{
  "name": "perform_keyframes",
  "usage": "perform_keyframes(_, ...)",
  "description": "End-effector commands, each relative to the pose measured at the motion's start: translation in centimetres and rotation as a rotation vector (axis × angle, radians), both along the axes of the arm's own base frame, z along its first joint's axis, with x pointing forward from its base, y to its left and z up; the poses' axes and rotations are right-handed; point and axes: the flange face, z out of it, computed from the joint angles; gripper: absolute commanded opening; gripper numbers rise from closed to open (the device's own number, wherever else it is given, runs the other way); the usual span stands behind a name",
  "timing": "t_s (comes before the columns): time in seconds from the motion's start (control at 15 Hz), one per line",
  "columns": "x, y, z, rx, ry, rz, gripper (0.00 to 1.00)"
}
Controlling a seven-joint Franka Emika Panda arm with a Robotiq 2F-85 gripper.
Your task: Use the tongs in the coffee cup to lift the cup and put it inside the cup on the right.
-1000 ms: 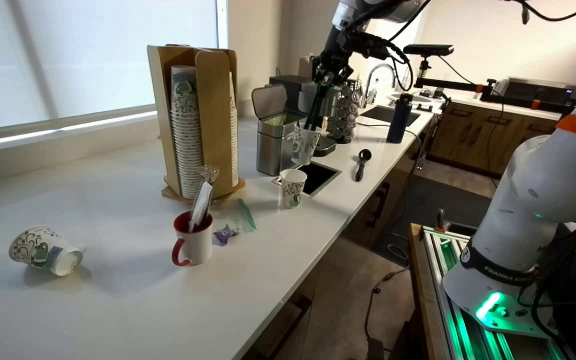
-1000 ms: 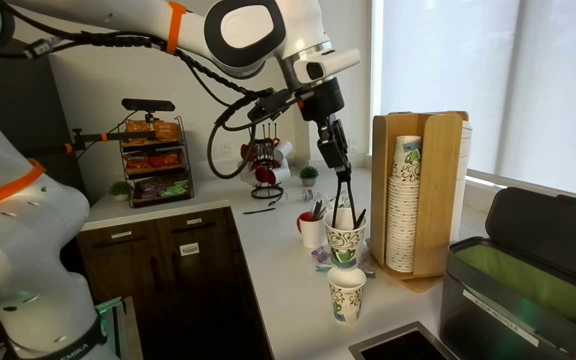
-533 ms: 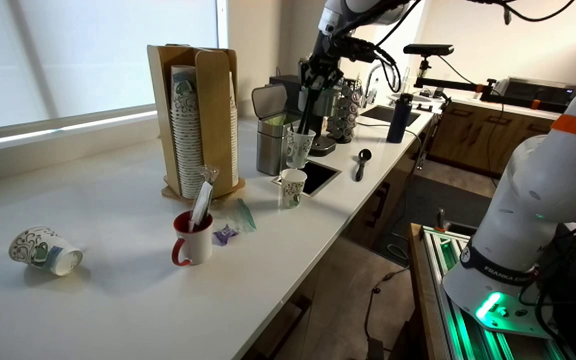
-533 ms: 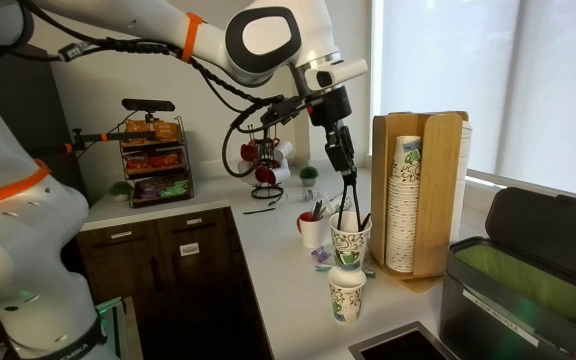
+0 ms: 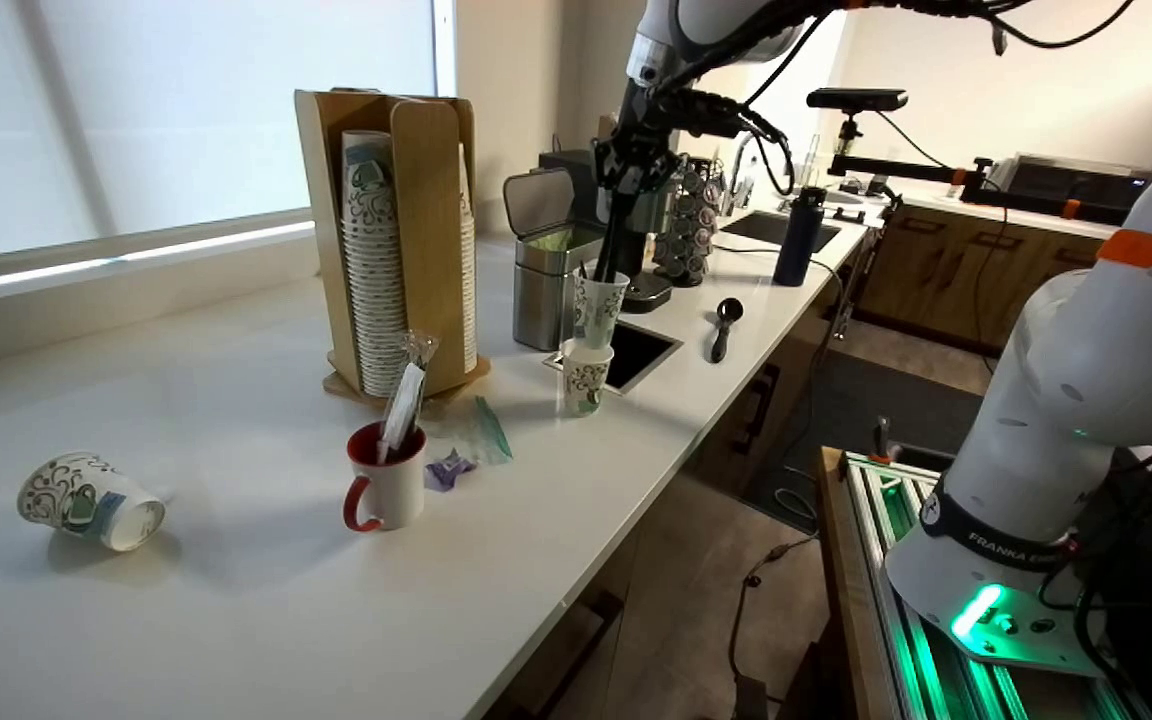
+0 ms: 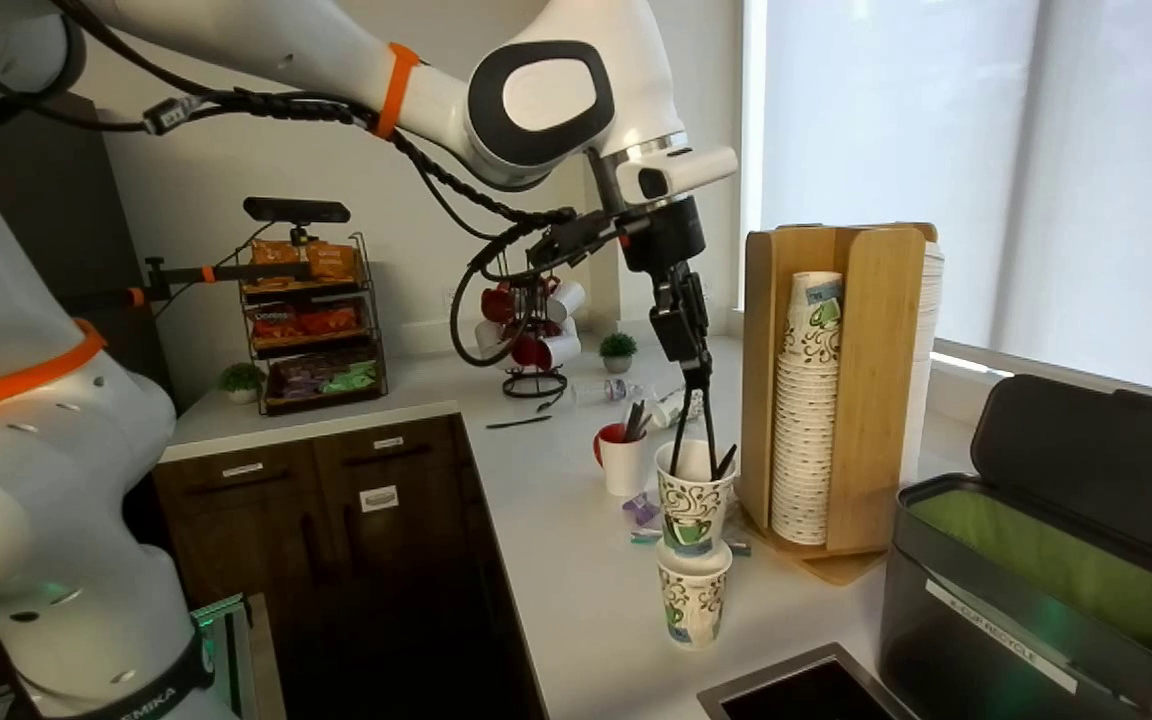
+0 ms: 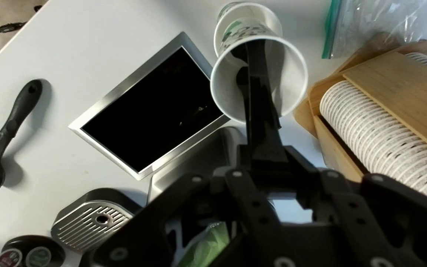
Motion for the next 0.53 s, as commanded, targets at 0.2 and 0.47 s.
perform_keyframes(0.2,0.52,0.37,-0.36,-0.003,0.051,-0.025,0.07)
perform_keyframes(0.47,0.58,0.10,-0.57,0.000,0.068,-0.037,0.07)
